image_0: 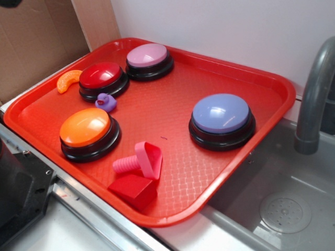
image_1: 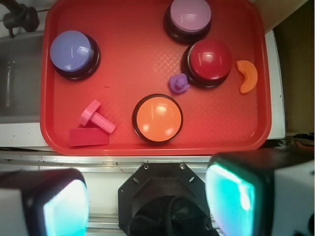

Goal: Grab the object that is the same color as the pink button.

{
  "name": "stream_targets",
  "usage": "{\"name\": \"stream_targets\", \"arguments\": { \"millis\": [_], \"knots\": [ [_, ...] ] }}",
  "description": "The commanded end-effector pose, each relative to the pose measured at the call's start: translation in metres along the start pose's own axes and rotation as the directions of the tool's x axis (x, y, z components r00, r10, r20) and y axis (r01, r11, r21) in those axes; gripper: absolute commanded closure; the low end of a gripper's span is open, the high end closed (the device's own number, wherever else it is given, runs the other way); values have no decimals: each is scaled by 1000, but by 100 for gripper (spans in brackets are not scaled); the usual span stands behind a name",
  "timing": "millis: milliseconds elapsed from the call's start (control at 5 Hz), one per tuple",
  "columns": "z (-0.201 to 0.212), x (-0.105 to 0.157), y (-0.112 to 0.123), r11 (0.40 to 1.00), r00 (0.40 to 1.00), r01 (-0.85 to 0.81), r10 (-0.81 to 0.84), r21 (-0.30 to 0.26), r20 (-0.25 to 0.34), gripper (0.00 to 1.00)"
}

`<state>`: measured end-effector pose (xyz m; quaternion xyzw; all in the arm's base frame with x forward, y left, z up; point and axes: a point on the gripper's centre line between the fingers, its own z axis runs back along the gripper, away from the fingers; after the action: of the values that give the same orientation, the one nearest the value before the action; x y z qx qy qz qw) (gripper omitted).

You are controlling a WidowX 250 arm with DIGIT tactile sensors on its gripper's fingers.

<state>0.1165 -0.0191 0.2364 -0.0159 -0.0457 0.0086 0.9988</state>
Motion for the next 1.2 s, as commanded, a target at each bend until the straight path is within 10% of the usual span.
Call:
{"name": "stream_targets", "arguments": {
  "millis": [0, 1000],
  "knots": [
    [0, 0, 0, 1000, 1000, 0, 0, 0, 0, 0],
    [-152, 39, -77, 804, 787, -590, 592, -68, 175, 0]
  ]
}}
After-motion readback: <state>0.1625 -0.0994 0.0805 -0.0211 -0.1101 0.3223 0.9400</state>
